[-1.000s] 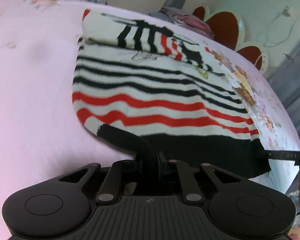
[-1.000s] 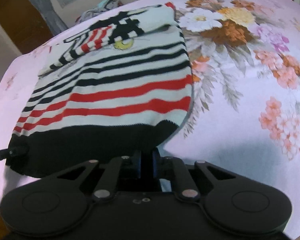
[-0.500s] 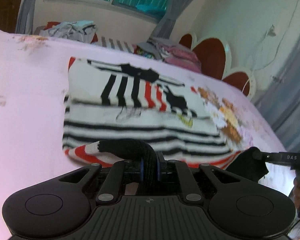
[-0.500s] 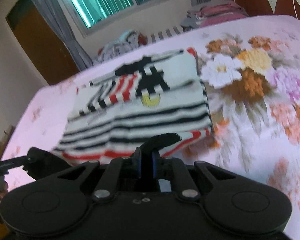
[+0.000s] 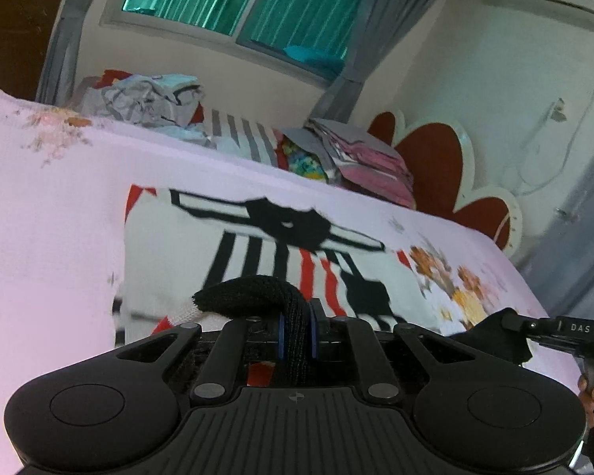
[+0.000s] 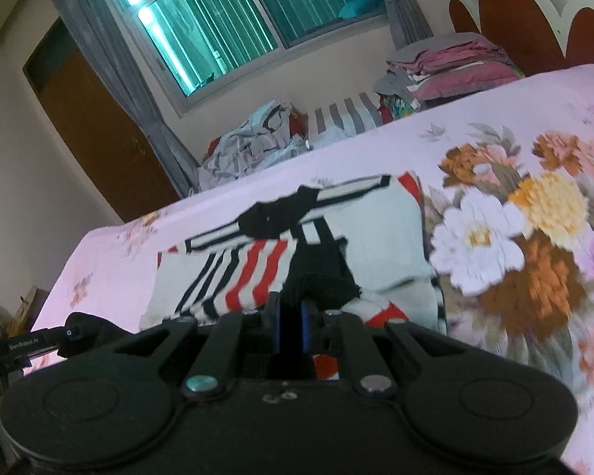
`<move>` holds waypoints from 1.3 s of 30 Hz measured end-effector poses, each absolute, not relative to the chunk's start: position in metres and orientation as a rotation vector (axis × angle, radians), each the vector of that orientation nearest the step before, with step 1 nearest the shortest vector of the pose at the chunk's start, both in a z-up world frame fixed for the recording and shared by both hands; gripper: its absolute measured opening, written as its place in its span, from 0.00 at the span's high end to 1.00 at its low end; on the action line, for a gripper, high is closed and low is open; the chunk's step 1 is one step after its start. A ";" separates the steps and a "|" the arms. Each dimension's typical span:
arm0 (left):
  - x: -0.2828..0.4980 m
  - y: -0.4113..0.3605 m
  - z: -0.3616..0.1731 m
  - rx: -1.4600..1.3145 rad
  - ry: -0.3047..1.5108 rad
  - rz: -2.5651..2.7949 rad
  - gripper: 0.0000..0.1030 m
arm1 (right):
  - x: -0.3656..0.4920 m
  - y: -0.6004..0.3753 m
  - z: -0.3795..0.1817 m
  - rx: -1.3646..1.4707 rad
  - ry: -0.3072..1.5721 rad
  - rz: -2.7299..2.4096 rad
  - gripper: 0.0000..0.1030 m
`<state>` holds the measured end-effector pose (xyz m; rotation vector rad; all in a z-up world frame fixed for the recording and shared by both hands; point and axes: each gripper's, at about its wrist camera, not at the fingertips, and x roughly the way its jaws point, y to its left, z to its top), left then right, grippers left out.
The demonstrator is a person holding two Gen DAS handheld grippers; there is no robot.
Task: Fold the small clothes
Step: 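Lift the held hem with both tools and fold it toward the collar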
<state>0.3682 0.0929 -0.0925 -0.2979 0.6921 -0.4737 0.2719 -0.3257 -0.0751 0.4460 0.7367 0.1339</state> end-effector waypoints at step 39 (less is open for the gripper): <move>0.546 0.042 -0.157 -0.236 0.841 -0.240 0.89 | 0.467 -0.358 -0.160 0.540 0.862 0.044 0.91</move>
